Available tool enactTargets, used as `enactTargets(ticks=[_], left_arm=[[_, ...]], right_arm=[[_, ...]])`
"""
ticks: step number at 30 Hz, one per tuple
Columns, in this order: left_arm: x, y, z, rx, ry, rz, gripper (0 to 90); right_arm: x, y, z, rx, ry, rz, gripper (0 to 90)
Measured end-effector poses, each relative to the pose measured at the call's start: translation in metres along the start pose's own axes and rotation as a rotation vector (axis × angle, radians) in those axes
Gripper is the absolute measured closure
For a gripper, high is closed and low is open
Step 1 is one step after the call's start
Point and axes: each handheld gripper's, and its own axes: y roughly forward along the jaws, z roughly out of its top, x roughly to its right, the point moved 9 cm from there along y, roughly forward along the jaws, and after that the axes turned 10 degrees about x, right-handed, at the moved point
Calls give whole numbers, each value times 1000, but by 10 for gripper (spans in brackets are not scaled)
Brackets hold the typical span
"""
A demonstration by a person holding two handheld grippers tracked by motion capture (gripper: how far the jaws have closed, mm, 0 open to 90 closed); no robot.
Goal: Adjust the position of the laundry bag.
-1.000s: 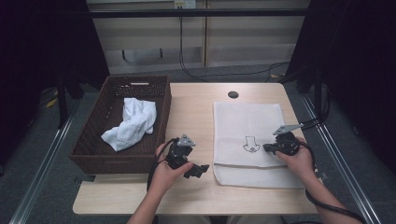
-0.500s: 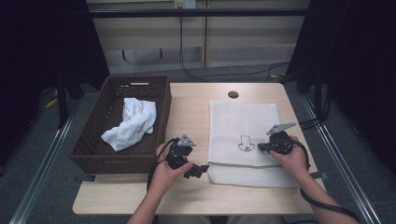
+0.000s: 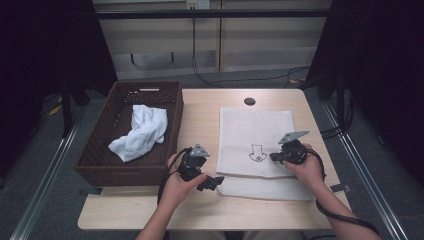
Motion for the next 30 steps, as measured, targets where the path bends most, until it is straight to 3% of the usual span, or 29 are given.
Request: enactTargets(ticks=[10,19,30], left_arm=[[1,1,0,0,-1,-1,1],[1,1,1,-4,8,-3,1],[3,3,0,-3,8,-13,1]], right_arm=[[-11,11,9,8,-30,32,900],[-17,17,14,15,-21,57,900],[-24,25,20,11,-49,62,900]])
